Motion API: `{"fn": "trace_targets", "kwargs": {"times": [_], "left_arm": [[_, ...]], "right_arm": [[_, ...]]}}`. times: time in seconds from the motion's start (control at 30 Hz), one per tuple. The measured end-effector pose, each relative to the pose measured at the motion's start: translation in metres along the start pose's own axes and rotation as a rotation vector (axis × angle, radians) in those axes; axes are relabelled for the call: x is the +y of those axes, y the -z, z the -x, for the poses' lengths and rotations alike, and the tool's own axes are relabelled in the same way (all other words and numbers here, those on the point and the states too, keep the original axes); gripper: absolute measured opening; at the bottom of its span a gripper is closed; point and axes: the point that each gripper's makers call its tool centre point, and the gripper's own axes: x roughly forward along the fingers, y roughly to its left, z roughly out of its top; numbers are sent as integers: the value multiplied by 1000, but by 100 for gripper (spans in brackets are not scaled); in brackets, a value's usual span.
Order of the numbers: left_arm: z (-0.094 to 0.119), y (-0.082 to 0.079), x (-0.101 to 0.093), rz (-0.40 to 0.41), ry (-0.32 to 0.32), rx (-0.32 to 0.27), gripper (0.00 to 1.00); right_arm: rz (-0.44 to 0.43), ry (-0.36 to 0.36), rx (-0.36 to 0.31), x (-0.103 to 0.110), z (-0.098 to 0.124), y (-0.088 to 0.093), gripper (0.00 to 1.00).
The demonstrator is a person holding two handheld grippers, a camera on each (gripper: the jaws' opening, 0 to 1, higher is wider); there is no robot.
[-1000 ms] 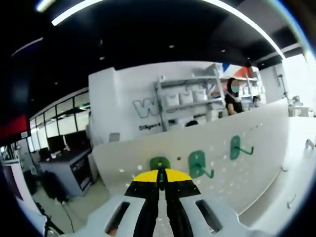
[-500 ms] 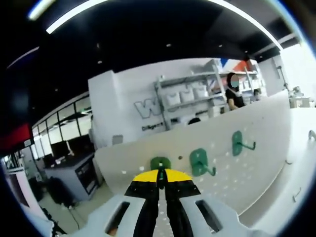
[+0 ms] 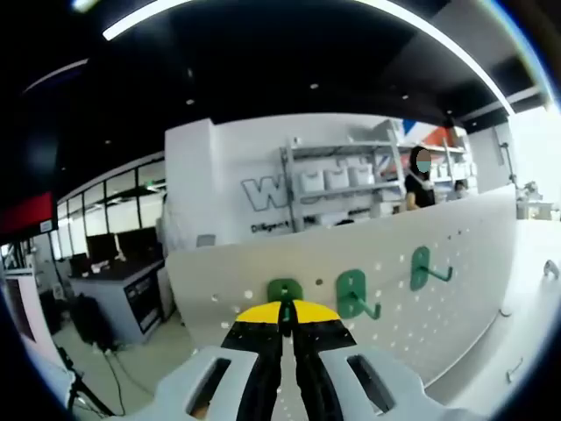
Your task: Insert the hook assembly into the mounting plate slot until the hook locks in place.
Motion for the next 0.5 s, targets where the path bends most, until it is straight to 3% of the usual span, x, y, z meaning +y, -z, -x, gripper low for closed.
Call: {"fn": "trace_targets", "kwargs": {"times": [0.5], "left_arm": [[0,0,-1,-51,-40,2,3]], "right_arm": [[10,18,-3,-5,6,-3,52]]}}
